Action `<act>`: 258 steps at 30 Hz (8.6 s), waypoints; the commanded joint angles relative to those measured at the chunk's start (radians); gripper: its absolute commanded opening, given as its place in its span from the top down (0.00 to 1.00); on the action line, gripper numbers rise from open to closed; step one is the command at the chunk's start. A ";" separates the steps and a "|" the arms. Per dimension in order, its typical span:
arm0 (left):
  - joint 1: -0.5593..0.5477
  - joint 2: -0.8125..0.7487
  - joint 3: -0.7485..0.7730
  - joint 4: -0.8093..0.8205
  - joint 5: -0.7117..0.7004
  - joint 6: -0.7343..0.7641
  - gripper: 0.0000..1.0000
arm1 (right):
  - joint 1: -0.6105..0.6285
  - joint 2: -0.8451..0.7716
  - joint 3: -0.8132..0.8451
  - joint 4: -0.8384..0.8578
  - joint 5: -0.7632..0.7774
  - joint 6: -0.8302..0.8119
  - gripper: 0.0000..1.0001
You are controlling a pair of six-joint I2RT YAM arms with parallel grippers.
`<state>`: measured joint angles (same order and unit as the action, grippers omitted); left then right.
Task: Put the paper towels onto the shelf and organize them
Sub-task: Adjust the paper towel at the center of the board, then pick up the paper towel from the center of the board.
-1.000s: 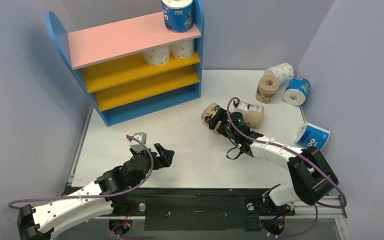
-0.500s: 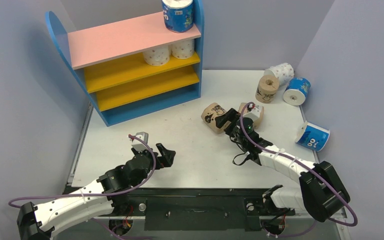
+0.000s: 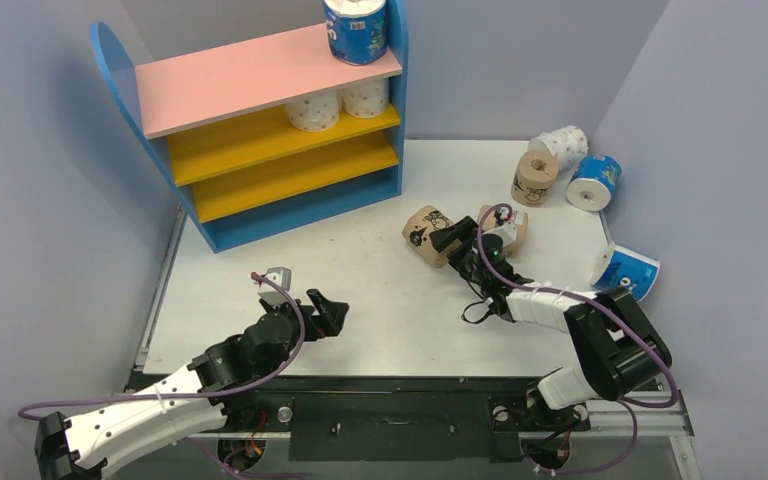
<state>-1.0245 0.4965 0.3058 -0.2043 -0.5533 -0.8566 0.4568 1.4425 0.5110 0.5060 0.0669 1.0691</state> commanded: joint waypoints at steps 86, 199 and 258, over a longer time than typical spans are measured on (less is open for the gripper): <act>0.004 -0.141 -0.003 -0.152 -0.102 -0.065 0.04 | 0.666 0.029 0.774 -1.273 0.278 -0.924 0.36; 0.624 0.965 1.079 -0.176 0.287 0.080 0.84 | 0.252 -0.333 0.053 -0.302 0.349 -0.422 0.21; 0.695 1.181 1.413 -0.324 0.261 0.097 0.65 | 0.342 0.531 0.759 0.339 0.137 -0.656 0.25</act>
<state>-0.3321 1.6726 1.6299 -0.6392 -0.3088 -0.7860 0.7929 1.9495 1.2064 0.7918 0.2447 0.4187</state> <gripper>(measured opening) 0.346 0.749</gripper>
